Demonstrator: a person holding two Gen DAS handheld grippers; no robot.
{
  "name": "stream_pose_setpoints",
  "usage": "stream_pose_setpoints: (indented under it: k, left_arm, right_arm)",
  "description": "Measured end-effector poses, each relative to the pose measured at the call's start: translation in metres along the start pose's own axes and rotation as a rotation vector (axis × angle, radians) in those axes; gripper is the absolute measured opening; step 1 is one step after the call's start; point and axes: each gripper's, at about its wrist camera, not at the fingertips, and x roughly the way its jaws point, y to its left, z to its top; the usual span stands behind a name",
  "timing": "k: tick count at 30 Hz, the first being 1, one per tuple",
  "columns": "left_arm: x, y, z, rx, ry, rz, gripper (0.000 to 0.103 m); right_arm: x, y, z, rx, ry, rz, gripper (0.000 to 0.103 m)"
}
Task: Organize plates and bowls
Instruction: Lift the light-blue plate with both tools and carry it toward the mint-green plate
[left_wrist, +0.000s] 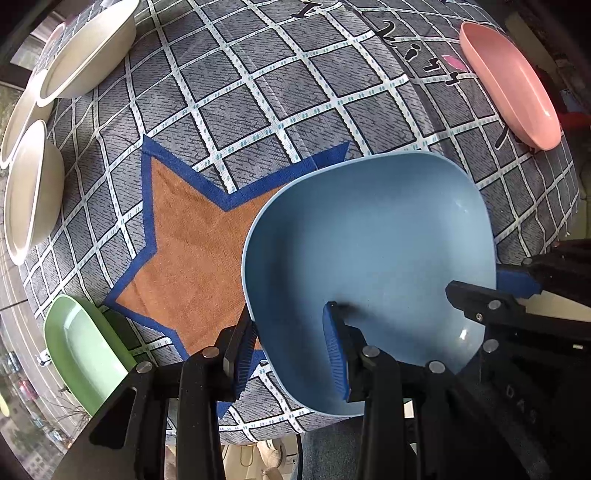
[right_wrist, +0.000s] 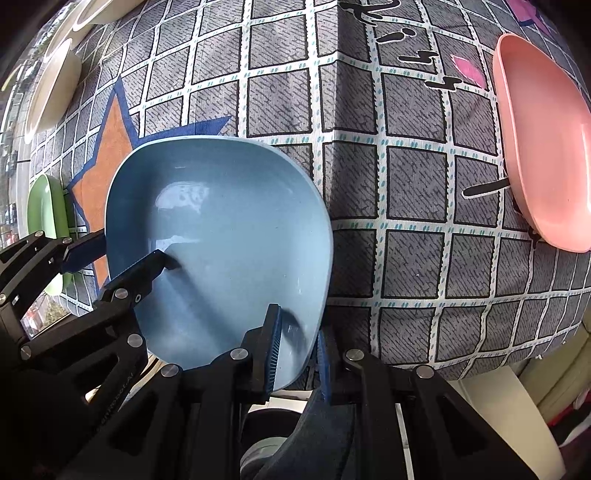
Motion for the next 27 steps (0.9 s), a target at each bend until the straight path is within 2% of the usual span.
stream_pose_setpoints:
  k: [19,27]
  left_arm:
    - [0.0006,0.0001,0.0011,-0.004,0.018,0.002,0.039]
    - [0.0037,0.0041,0.0027,-0.024,0.026,0.002,0.039]
  right_arm:
    - [-0.0021,-0.0002,-0.0026,0.003,-0.008,-0.001,0.020]
    - [-0.0001,0.0004,0.0052,0.017,0.017,-0.016,0.020]
